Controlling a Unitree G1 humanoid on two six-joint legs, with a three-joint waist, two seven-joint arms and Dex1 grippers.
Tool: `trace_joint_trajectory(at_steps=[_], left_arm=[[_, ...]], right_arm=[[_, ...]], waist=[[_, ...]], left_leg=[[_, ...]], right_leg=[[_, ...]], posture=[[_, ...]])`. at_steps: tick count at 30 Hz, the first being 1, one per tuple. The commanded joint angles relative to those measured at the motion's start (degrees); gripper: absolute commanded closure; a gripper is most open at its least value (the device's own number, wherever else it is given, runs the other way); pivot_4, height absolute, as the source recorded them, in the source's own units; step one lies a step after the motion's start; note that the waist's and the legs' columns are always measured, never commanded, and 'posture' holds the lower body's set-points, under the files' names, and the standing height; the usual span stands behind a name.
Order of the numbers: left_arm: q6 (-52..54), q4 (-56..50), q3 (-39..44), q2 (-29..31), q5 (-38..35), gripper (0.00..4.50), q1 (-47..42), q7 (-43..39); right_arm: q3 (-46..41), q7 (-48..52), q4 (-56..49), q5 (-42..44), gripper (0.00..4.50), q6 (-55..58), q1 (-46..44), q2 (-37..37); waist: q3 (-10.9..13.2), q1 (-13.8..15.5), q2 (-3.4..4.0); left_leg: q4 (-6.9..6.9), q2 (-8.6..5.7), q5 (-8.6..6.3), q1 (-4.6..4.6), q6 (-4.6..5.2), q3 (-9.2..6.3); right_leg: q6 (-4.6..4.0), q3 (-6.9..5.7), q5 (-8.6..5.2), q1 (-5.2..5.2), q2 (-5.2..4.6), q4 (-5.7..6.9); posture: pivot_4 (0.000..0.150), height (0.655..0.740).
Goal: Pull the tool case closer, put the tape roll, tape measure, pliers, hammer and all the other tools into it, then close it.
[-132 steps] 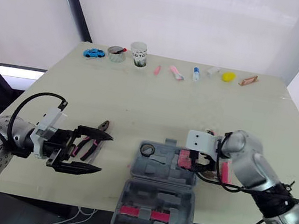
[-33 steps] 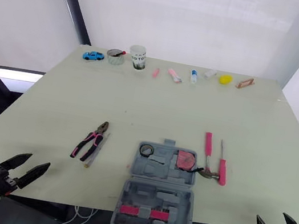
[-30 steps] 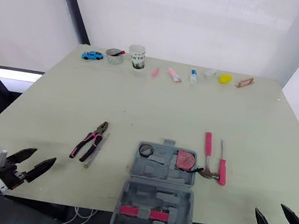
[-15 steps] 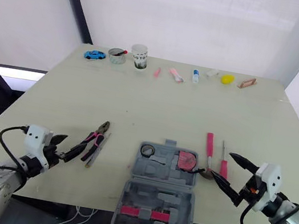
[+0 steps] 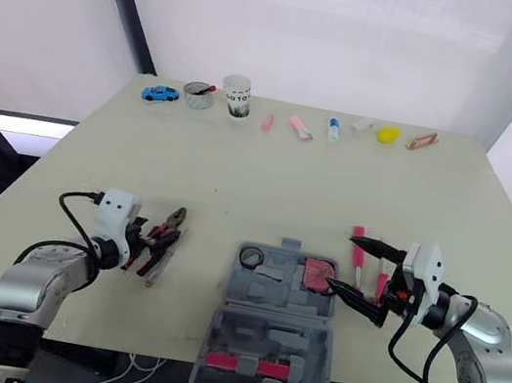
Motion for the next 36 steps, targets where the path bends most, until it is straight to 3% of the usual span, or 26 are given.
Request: trace_joint_trajectory(at_steps=[1,22,27,36], left_arm=[[3.6,-0.7,-0.8,1.1,1.4,0.0,-2.0,1.2],[6.0,3.9,-1.4,0.5,2.2,0.0,-3.9,-0.1],[4.6,5.8,-0.7,0.0,2.7,2.02,-4.4,0.4],[1.7,6.3,0.5,1.2,2.8,2.04,-5.4,0.0]], right_arm=[[-0.7,0.9,0.0,0.4,0.07,-0.9,-0.6,0.2],[0.6,3.9,-2.1,-1.1,0.07,-0.8,-1.6,-1.5],[0.9,4.3,-1.4,-2.0,0.0,-1.4,-2.0,-1.3],[1.4,4.1,-0.8,-2.7,0.0,-1.7,-2.3,-0.4]], waist=[[0.0,0.0,0.0],[0.0,0.0,0.0],[0.0,0.1,0.0],[0.0,0.1,0.01]], left_leg=[[0.0,-0.01,0.0,-0.01,0.0,-0.01],[0.0,-0.02,0.01,-0.01,-0.01,-0.02],[0.0,-0.02,0.01,-0.01,-0.01,-0.02],[0.01,-0.02,0.08,0.04,-0.12,-0.04]], right_leg=[[0.0,-0.01,0.0,0.0,0.0,0.0],[0.0,-0.01,0.0,0.0,-0.02,0.01],[0.0,-0.01,0.0,0.0,-0.03,0.0],[0.0,0.0,0.01,0.0,-0.02,0.07]], posture=[[0.15,0.74],[0.15,0.74],[0.15,0.74],[0.15,0.74]])
